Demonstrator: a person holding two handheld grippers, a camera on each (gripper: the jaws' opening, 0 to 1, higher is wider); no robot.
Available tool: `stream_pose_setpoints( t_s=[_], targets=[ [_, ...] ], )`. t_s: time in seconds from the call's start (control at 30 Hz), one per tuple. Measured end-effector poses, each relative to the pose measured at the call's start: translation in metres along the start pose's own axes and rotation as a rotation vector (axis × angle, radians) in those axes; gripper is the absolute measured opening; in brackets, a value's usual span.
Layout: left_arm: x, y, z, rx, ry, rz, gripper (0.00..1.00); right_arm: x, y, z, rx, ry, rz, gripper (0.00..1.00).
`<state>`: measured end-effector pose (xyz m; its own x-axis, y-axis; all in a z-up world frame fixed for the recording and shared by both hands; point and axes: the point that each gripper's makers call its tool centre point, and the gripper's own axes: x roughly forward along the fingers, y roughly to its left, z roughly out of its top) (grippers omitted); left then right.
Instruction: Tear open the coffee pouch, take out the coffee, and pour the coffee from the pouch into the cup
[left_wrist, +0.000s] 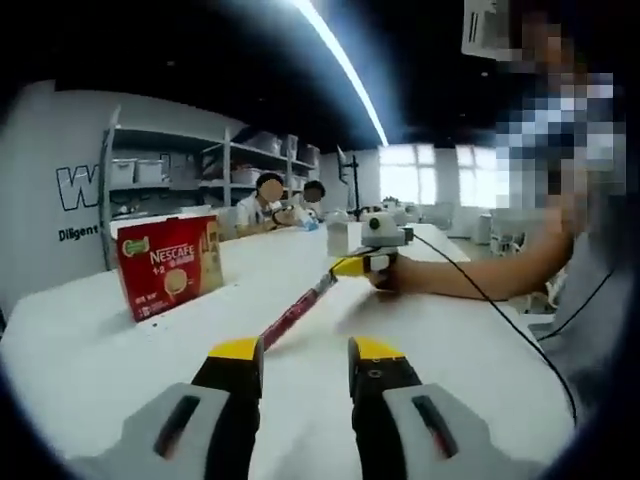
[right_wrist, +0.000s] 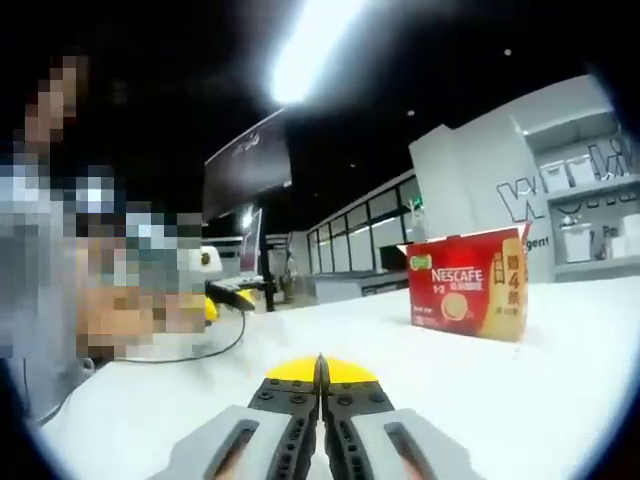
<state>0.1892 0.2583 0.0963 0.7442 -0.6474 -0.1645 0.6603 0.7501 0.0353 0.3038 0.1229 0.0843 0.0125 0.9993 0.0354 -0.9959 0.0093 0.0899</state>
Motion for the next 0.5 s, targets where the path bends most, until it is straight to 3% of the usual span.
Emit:
stream_pose_setpoints(
  t_s=[0.2,0.37,0.5],
  targets=[
    [-0.01,-0.038,0.004,-0.011,-0.028,0.0,0.34,-0.009,0.037,-0.004,-0.011,0.037,-0.016,0.01],
    [-0.018,-0.069,-0.007,0.022,-0.002,-0.008,0.33,-0.02,0.072,0.001,-0.013,0.035,-0.031,0.0],
    [-0.027,-0.085,-0.011,0.019,-0.014,-0.011,0.32,-0.029,0.103,0.006,-0.005,0.008,-0.031,0.0]
  ],
)
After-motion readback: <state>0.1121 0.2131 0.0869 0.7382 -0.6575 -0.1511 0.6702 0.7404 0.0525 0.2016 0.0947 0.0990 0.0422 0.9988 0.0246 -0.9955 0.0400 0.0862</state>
